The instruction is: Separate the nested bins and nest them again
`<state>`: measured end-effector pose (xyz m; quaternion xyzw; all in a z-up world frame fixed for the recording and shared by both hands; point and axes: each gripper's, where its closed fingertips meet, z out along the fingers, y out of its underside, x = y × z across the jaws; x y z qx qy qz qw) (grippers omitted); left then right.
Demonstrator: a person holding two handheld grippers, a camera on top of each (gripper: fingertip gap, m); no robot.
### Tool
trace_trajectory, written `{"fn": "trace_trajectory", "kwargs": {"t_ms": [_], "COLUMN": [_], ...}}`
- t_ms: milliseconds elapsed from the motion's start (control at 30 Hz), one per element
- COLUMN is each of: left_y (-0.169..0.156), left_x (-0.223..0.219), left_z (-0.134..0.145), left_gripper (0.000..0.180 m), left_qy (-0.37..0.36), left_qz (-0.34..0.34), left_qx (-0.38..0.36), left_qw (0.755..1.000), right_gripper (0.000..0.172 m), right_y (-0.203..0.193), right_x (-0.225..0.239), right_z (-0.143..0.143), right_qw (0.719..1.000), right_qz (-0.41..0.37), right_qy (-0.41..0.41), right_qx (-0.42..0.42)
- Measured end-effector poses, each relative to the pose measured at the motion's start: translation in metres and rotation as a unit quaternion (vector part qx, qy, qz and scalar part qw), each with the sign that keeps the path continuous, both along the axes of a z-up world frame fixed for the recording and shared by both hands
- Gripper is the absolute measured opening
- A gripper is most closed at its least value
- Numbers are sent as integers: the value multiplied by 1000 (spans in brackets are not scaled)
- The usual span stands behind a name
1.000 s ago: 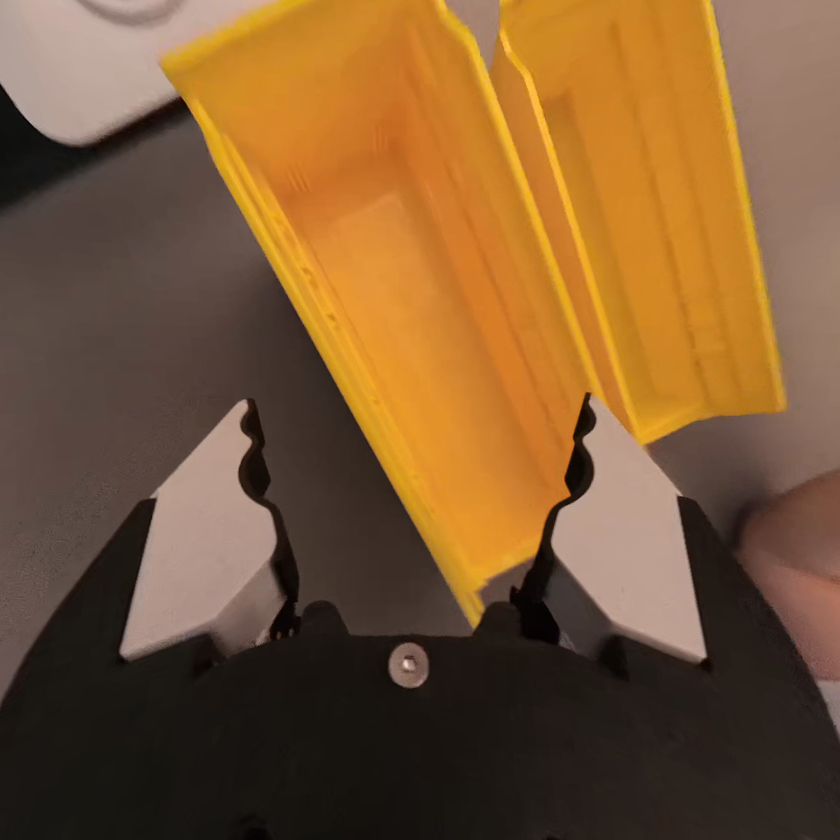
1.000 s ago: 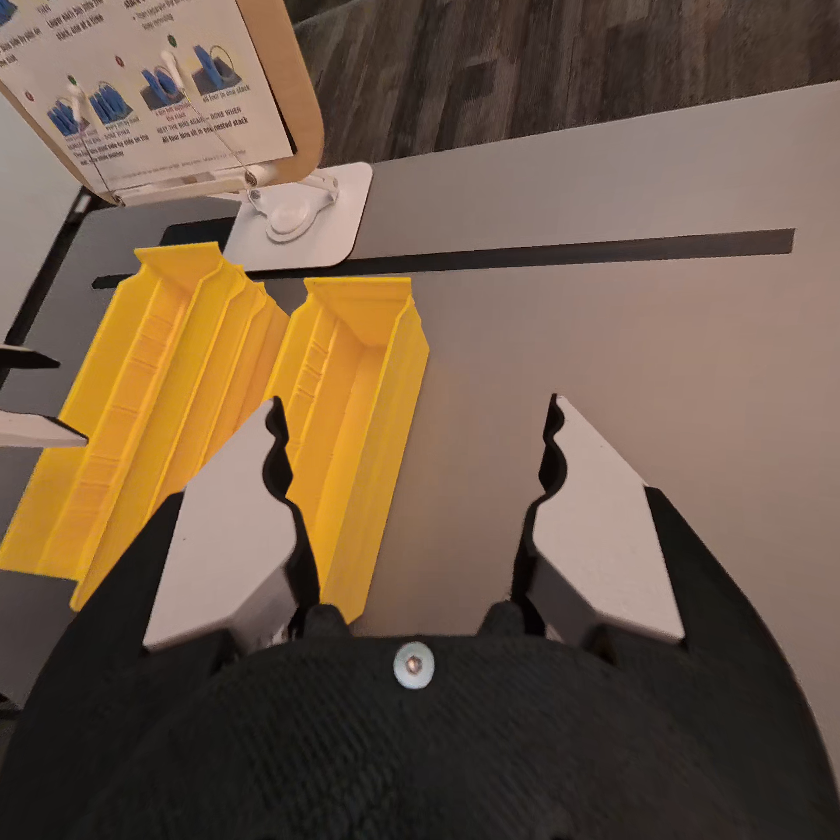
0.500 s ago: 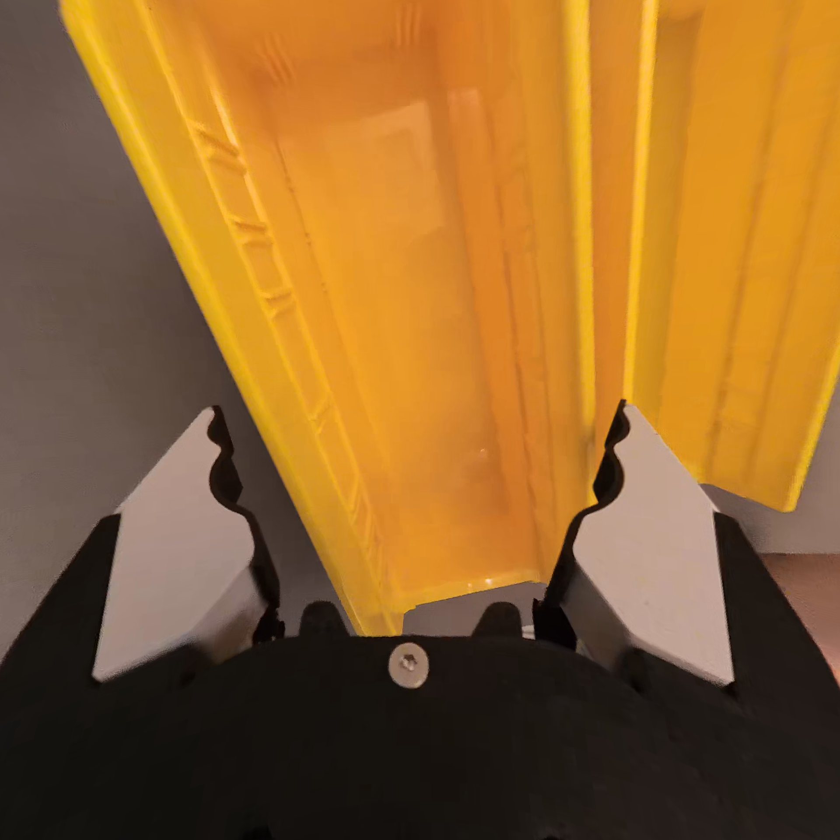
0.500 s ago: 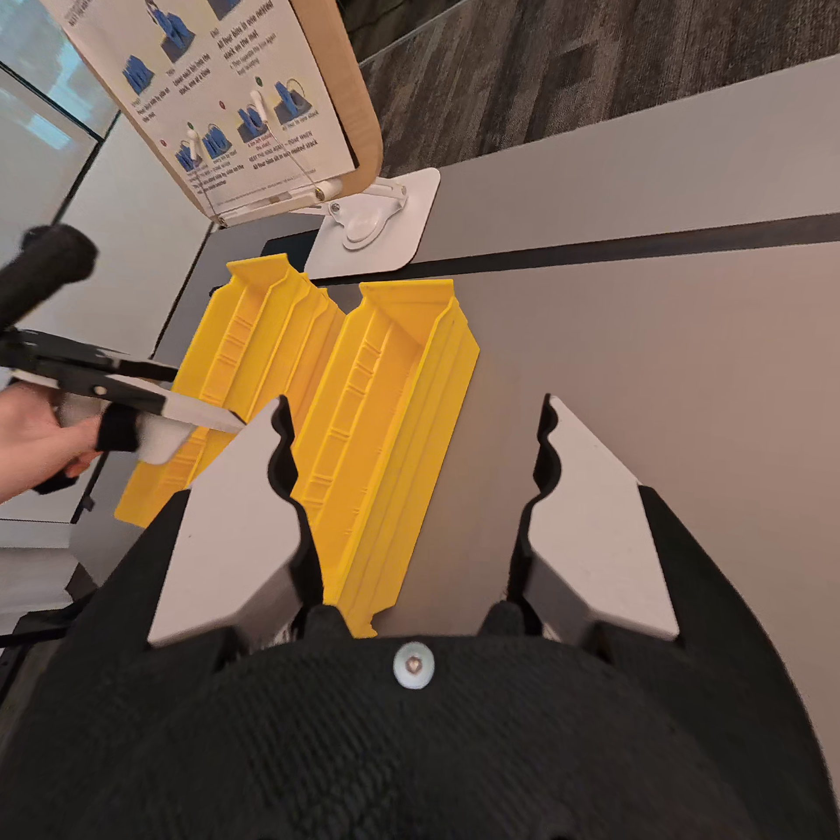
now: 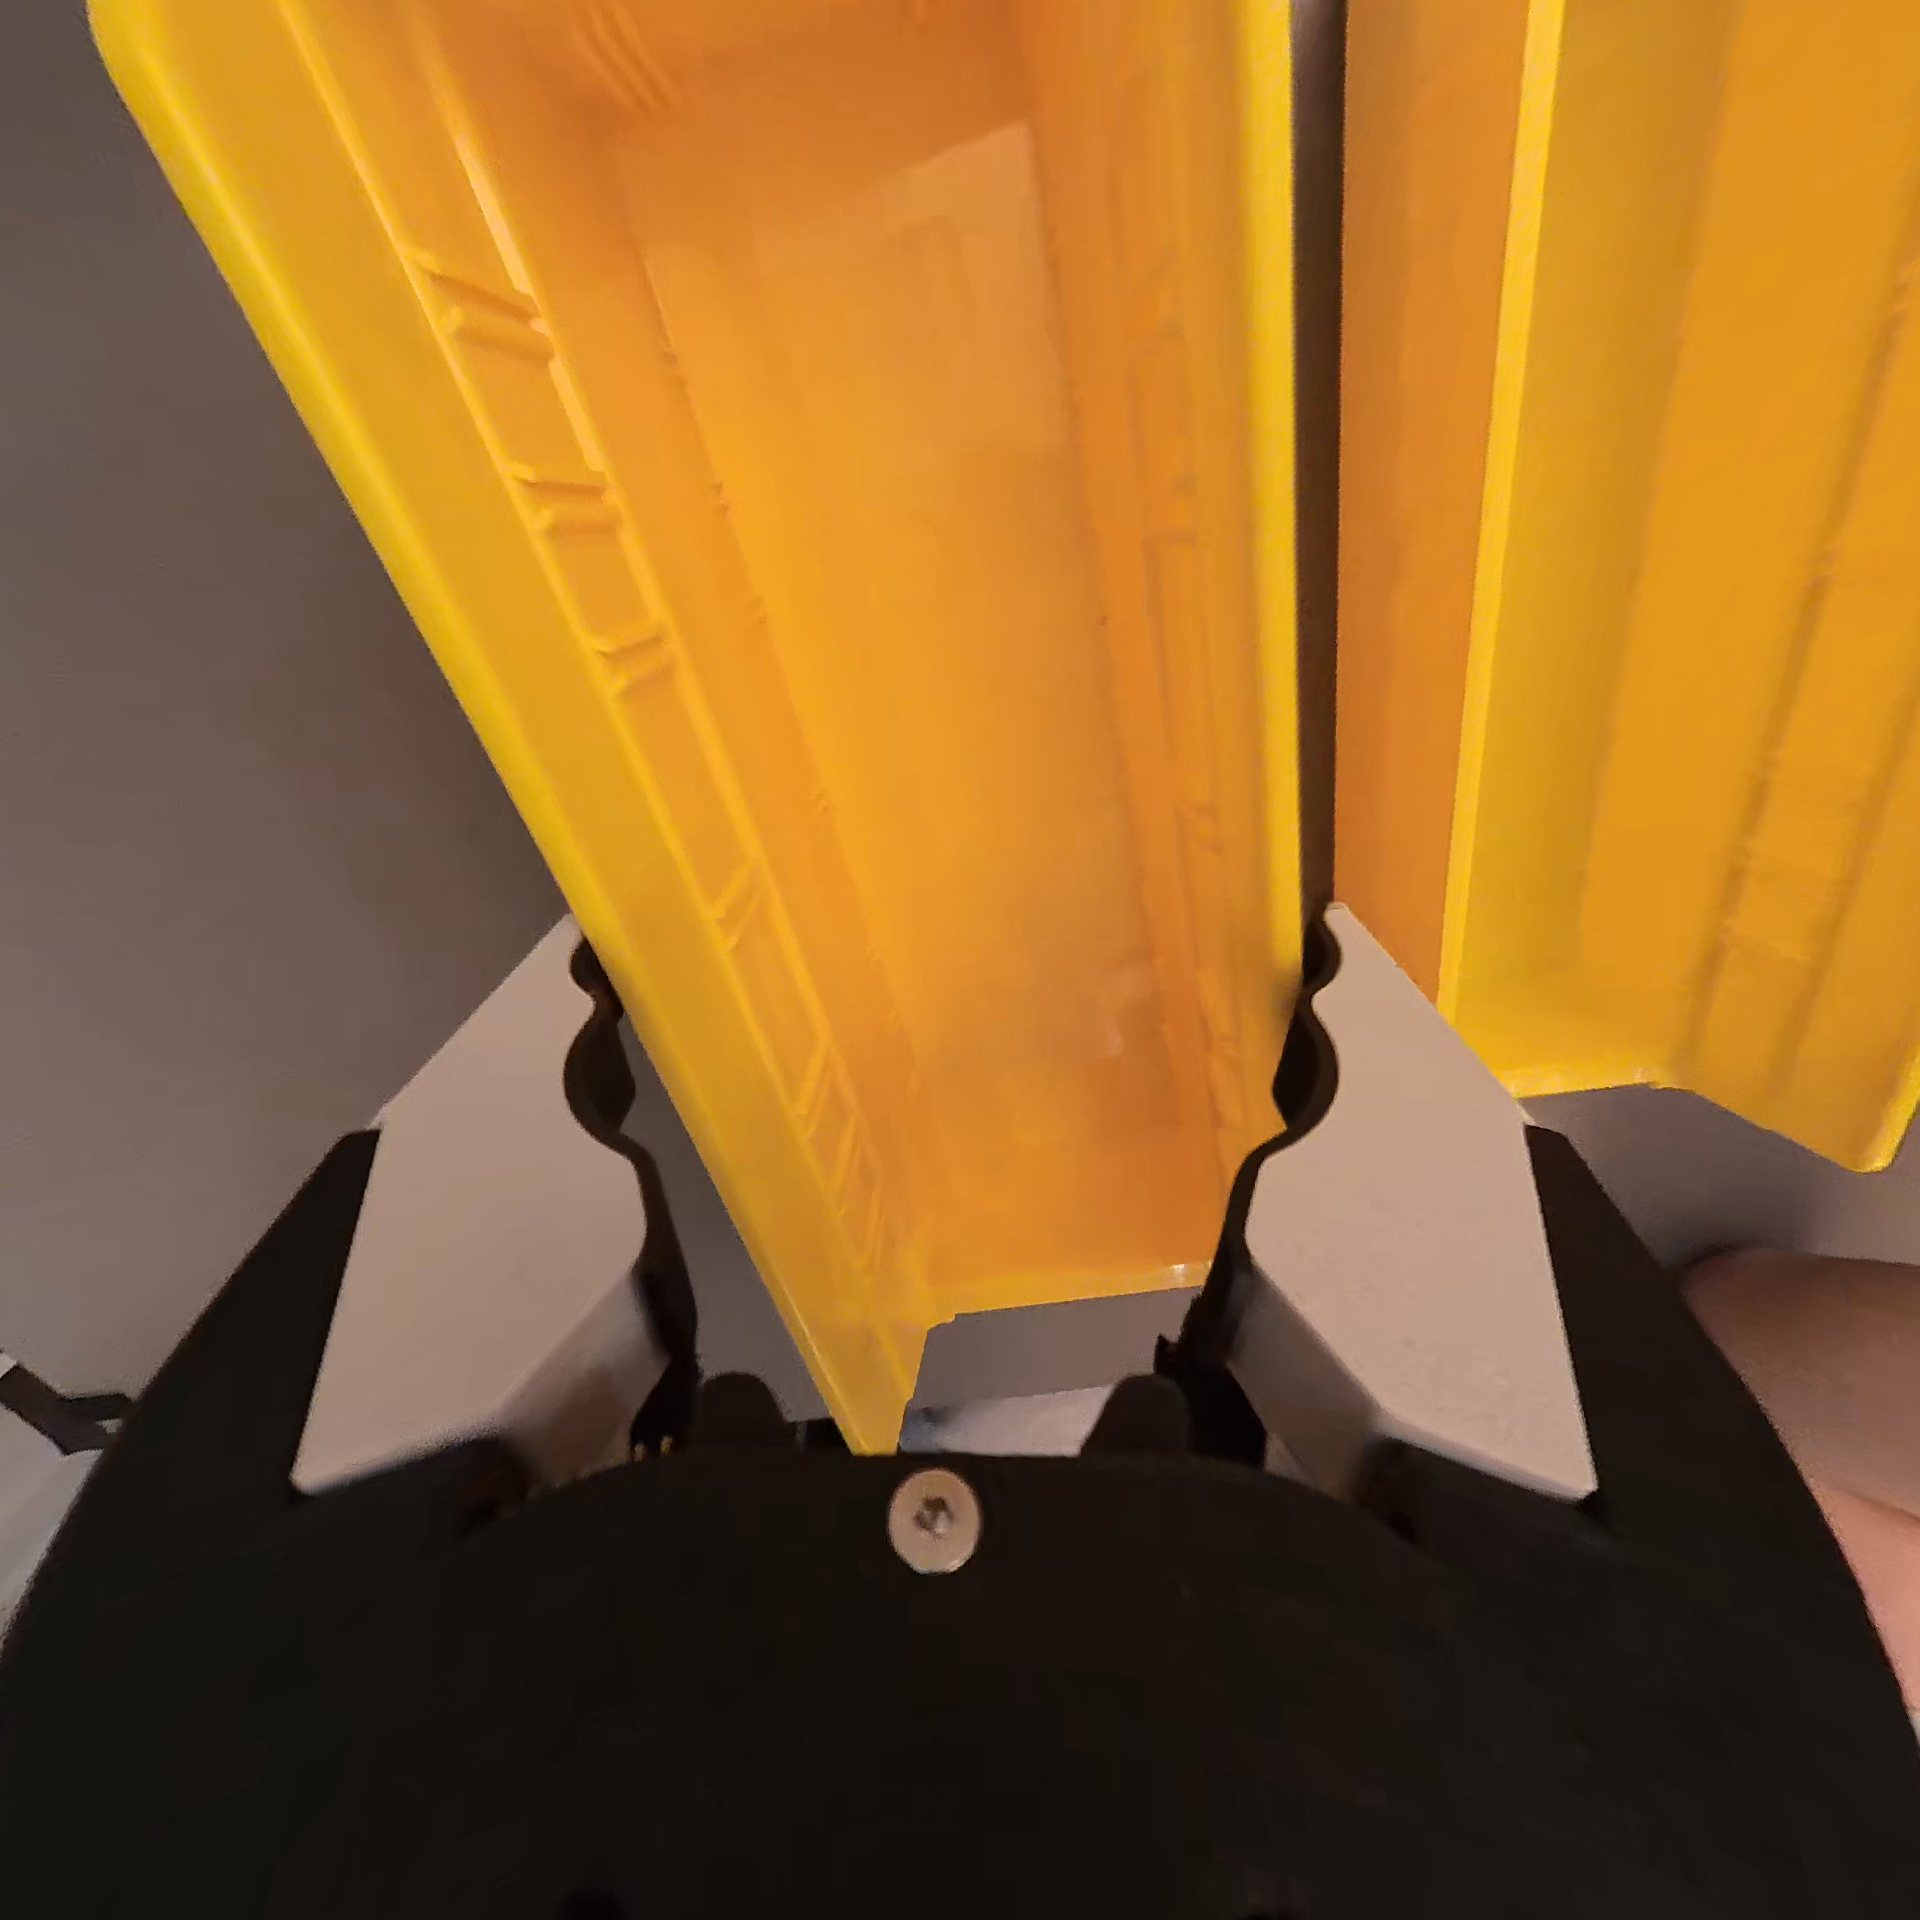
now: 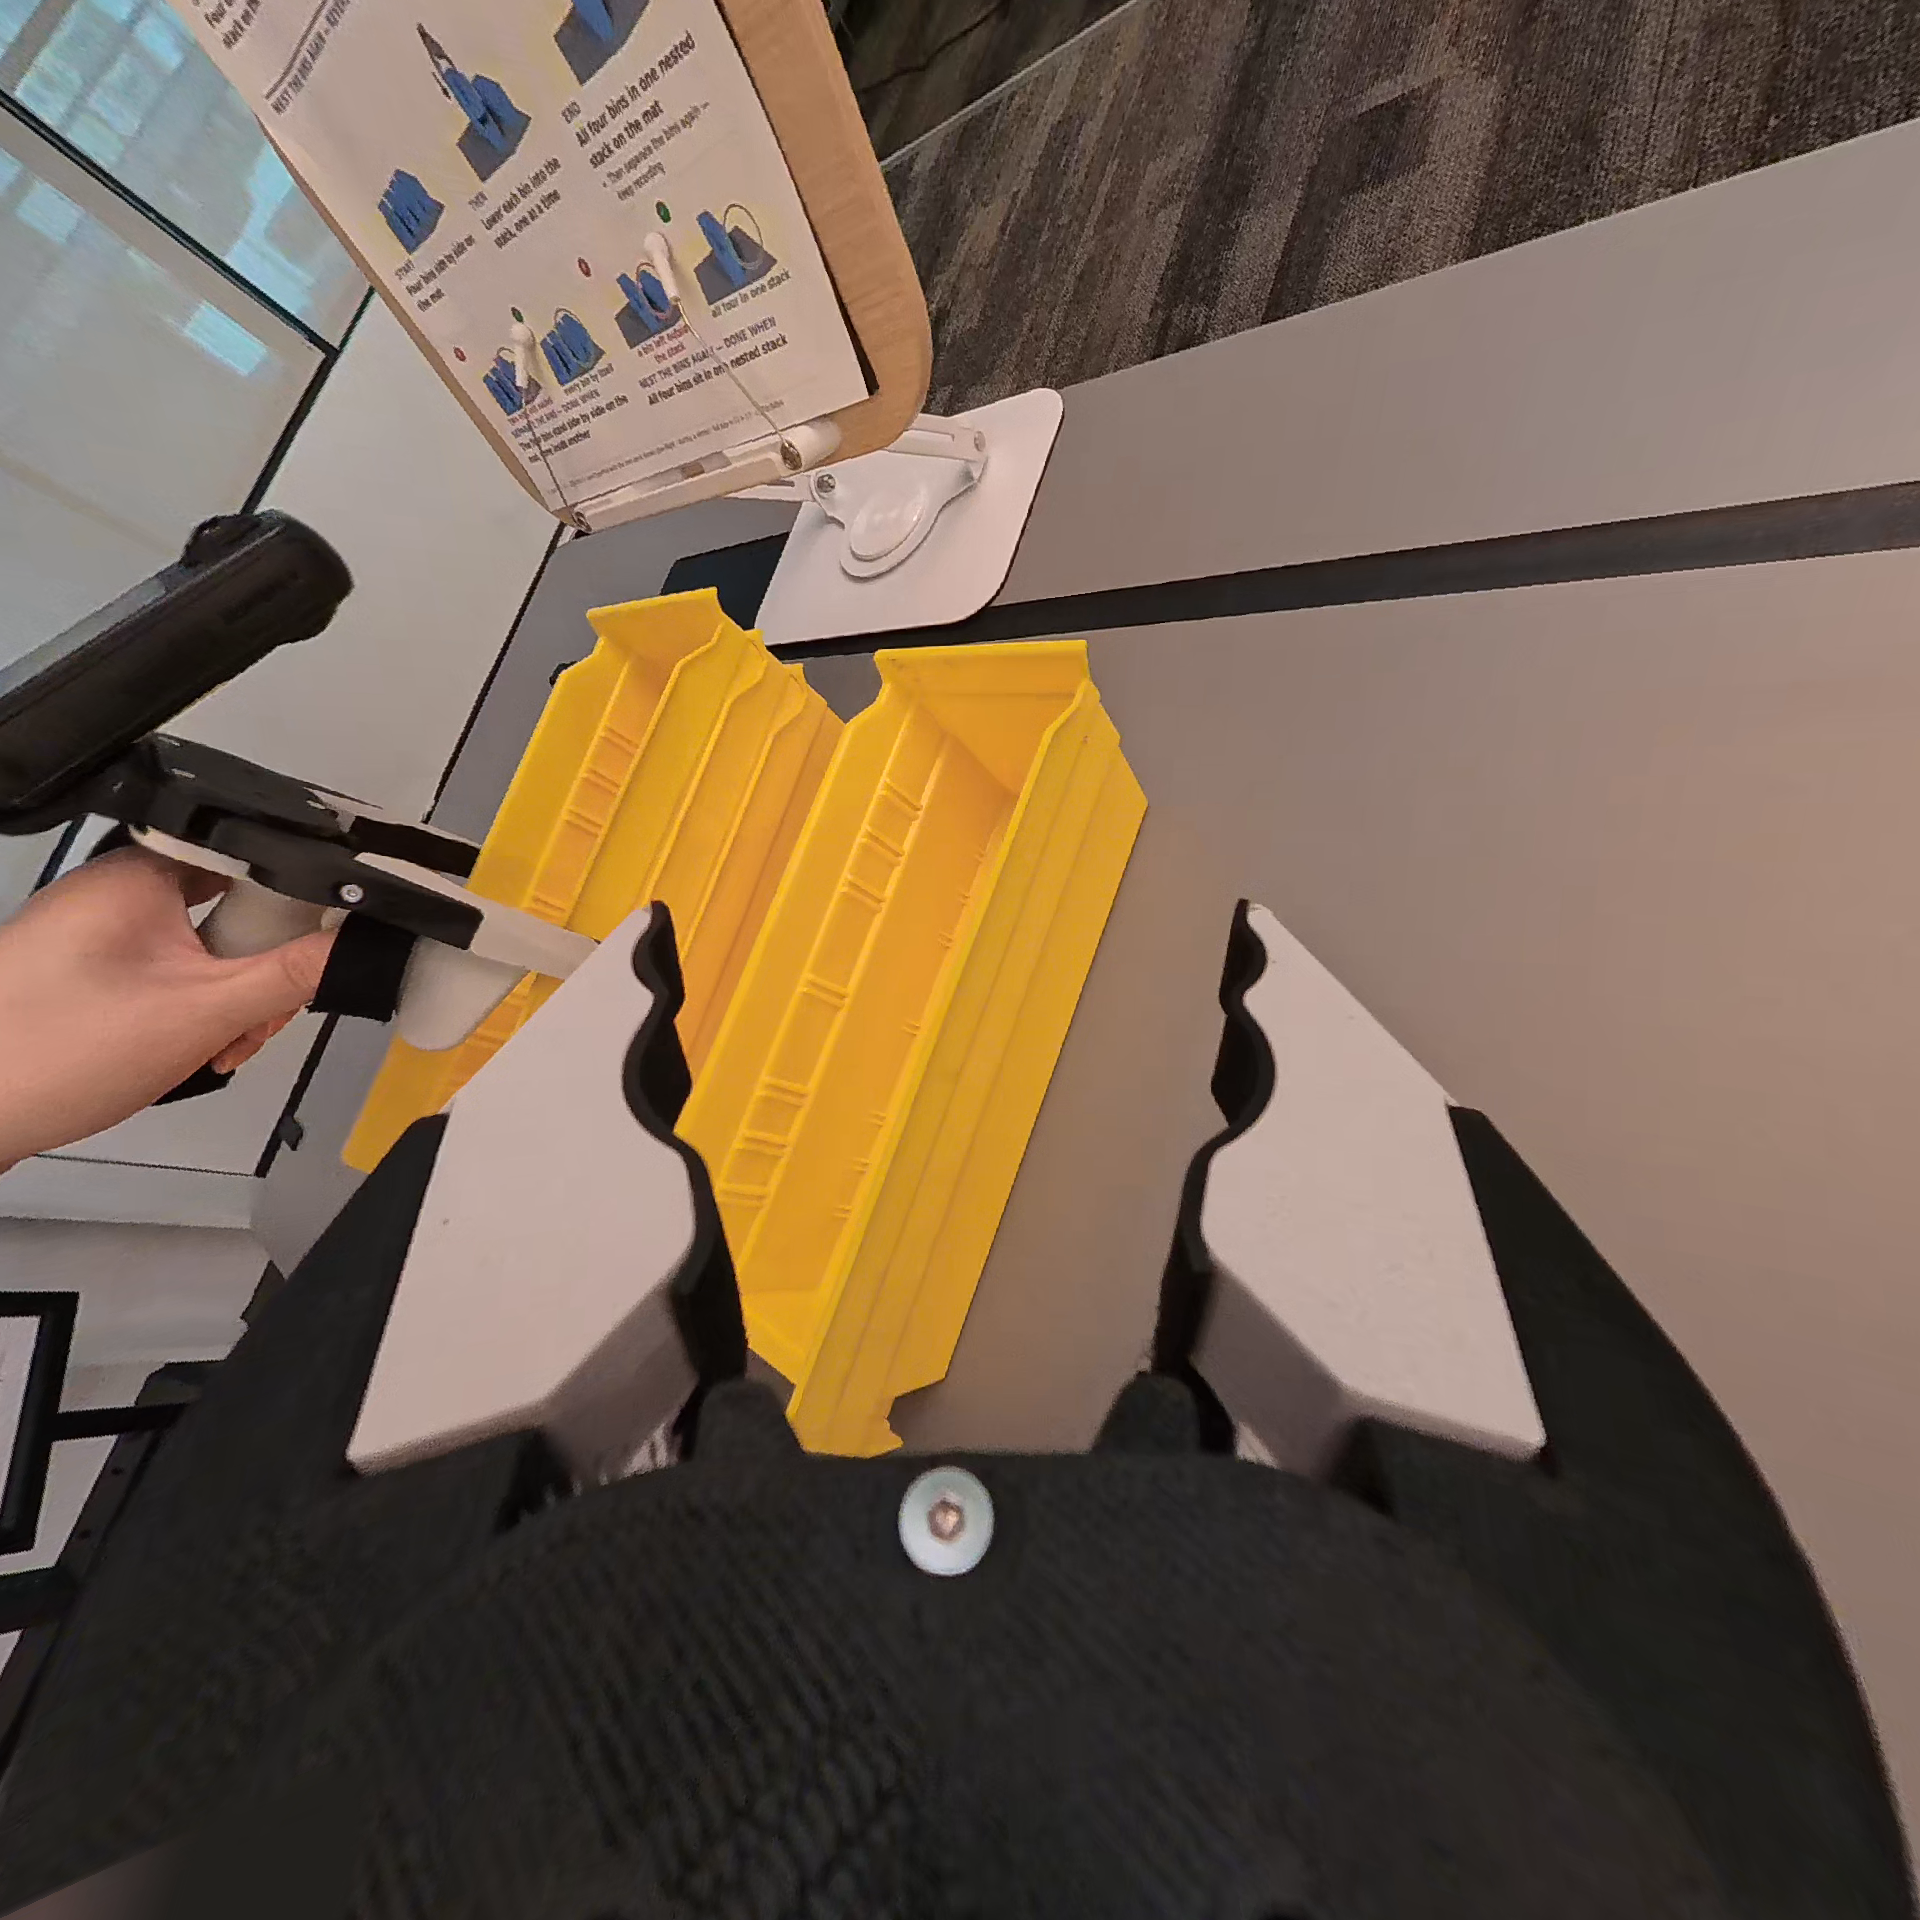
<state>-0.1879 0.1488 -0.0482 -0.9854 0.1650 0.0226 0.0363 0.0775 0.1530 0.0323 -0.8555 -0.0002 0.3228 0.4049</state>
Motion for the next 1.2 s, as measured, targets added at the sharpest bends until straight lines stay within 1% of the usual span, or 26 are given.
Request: {"fn": "trace_trajectory", "kwargs": {"t_ms": [400, 700, 933, 1200], "left_y": [0, 0, 5, 5], "left_x": [-2, -8, -17, -18], "left_z": [3, 5, 14, 19], "left_gripper": [119, 118, 113, 111], "left_qy": [10, 18, 55, 55], "left_qz": [1, 13, 7, 10], "left_qx": [-6, -9, 1, 6], "left_qw": [1000, 1000, 998, 998], "right_gripper": [103, 103, 103, 103], "right_y": [-1, 0, -1, 0], "right_x": [-2, -5, -4, -3], "right_z": [0, -1, -1, -2], "right_qw": [1000, 1000, 1000, 1000], "right_qz": [6, 11, 12, 11], "right_qy": [8, 9, 12, 15], "right_qx": [-2, -6, -5, -8]}}
